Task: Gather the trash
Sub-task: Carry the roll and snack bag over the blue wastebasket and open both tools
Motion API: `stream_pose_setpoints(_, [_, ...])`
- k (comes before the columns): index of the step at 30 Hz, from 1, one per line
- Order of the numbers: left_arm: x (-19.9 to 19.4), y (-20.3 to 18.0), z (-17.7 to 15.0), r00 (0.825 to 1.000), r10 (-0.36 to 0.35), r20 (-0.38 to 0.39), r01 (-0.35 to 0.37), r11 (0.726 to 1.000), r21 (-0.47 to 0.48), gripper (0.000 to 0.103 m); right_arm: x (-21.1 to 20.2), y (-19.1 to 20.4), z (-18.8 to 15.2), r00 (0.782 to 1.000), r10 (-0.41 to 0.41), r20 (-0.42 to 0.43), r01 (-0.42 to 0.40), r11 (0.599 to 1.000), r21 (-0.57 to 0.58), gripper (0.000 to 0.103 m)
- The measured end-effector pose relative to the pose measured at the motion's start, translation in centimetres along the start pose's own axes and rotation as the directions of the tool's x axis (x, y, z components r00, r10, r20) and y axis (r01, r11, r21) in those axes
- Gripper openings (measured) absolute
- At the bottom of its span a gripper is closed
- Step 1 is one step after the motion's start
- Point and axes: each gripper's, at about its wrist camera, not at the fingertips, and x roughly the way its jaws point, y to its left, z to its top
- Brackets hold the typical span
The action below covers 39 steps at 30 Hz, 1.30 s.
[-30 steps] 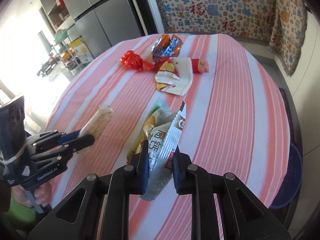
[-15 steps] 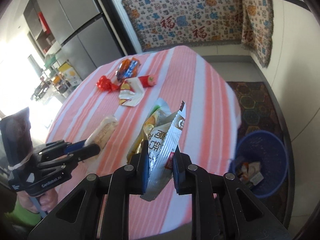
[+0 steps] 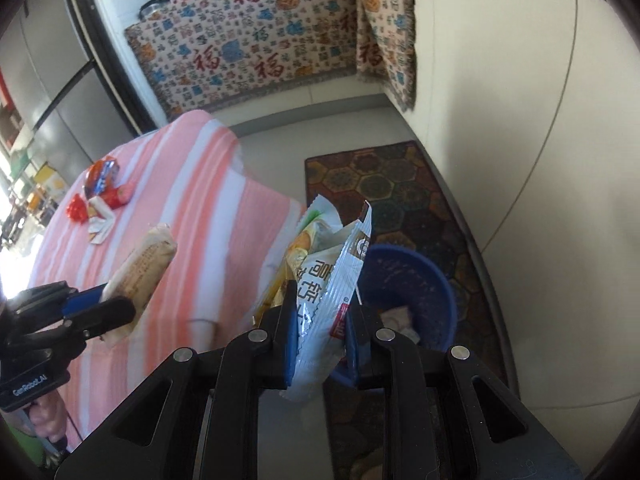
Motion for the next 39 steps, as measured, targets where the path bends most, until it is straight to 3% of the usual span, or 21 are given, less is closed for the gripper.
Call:
stream_pose_setpoints(11, [10.4, -3.1, 2.7, 0.997, -0.025, -0.078, 0.024, 1.000, -0.003, 0.017, 4.1, -6.6, 0.8, 0.998, -0.039, -0.052, 0.042, 0.997, 0.068, 0.019])
stream_pose_setpoints(22, [16.2, -4.8, 2.6, 0.991, -0.006, -0.133, 0.011, 0.999, 0.034, 0.020, 7.7, -9.6, 0.5, 0.996, 0.003, -0.087, 0.008, 0.992, 0.128, 0.023])
stream_pose_setpoints(23, [16.7, -4.8, 2.5, 0.990, -0.001, -0.138, 0.006, 0.999, 0.033, 0.030, 7.9, -10.0, 0.4, 0.996, 0.011, -0.085, 0.001, 0.990, 0.140, 0.035])
stream_pose_setpoints(24, [17.3, -4.7, 2.5, 0.989, 0.007, -0.149, -0.003, 1.000, 0.027, 0.051, 7.9, -10.4, 0.3, 0.997, 0.008, -0.075, 0.003, 0.988, 0.155, 0.046])
stream_pose_setpoints(25, [17.7, -4.5, 2.5, 0.988, 0.016, -0.153, -0.014, 1.000, 0.015, 0.059, 7.7, -10.7, 0.2, 0.998, -0.003, -0.067, 0.014, 0.986, 0.169, 0.060])
stream_pose_setpoints(30, [16.5, -4.1, 2.9, 0.994, 0.012, -0.111, -0.014, 1.000, -0.014, 0.061, 4.9, -11.0, 0.6, 0.997, -0.079, 0.022, 0.074, 0.983, 0.168, 0.060])
stream_pose_setpoints(34, [12.7, -4.3, 2.7, 0.999, 0.021, -0.032, -0.021, 1.000, 0.004, 0.062, 2.3, -10.0, 1.1, 0.988, -0.097, 0.117, 0.077, 0.984, 0.163, 0.070])
stream_pose_setpoints(39, [7.2, -3.5, 0.6, 0.993, 0.109, 0.036, -0.109, 0.994, -0.006, 0.069, 0.6, -6.9, 1.4, 0.975, -0.118, 0.190, 0.098, 0.989, 0.110, 0.078])
